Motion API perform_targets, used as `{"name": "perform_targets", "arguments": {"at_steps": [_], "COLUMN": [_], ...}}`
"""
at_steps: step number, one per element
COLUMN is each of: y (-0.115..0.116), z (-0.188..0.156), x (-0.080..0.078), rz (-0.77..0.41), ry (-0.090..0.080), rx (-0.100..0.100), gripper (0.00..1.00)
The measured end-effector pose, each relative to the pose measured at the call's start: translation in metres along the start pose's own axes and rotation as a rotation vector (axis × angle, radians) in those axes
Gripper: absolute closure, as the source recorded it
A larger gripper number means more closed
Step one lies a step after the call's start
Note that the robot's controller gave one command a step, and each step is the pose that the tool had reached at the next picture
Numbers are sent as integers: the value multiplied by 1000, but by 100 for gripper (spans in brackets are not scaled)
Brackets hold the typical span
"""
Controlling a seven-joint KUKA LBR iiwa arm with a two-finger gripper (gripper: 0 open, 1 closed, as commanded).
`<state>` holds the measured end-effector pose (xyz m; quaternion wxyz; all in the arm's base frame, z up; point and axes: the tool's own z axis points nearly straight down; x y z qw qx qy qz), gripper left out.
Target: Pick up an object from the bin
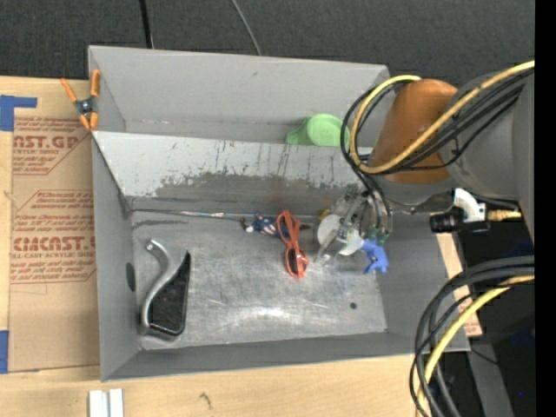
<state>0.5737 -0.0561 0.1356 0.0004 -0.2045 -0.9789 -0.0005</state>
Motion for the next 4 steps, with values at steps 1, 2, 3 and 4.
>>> {"name": "perform_targets", "arguments": {"at_steps": [1, 2, 3, 4], "y": [0, 0, 1, 1], "z": [-13, -20, -27, -33], "x": [-1, 0, 0, 0], "rz": [-1, -1, -1, -1], "ry": [-5, -4, -2, -2], "rx": [-2, -1, -1, -1], "gripper": [100, 100, 100, 100]}}
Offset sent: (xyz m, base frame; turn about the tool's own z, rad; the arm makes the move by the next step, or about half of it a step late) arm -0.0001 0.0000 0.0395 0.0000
